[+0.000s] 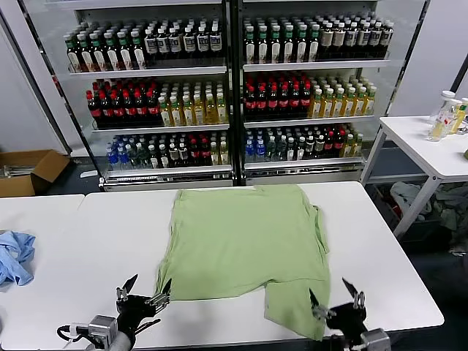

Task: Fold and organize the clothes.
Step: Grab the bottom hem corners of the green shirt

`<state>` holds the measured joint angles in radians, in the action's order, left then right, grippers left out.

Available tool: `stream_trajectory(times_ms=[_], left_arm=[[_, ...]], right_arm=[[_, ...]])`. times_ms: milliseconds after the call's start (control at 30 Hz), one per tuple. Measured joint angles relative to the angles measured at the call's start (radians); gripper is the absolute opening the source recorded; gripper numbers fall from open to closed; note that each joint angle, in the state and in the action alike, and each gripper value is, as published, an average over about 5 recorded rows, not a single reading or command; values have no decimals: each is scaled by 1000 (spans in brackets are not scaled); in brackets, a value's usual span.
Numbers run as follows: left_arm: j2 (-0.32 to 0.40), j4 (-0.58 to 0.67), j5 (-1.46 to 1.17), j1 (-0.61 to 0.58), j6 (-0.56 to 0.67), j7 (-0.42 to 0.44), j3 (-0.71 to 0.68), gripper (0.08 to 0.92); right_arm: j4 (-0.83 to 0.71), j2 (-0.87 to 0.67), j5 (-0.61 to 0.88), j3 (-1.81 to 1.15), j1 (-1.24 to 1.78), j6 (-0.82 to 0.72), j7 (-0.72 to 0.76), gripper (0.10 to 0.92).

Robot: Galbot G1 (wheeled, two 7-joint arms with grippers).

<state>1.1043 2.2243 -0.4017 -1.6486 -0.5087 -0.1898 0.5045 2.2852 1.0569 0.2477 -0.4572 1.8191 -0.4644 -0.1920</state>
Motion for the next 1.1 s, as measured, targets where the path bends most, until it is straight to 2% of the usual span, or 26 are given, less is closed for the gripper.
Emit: stream_trajectory(times_ms=[300,467,1100], left_arm=[[-35,-41,-97,28,-35,-22,-19,822],[-44,-64,-138,44,-46,-34,-34,794],[-48,-118,-252,65,-56,-46,-57,259]], right_arm=[[-21,9,11,30,2,-19,-8,820],[-30,11,27,46,-4,-27,-8,728],[-35,-10,162,63,-28,-74,-7,182]])
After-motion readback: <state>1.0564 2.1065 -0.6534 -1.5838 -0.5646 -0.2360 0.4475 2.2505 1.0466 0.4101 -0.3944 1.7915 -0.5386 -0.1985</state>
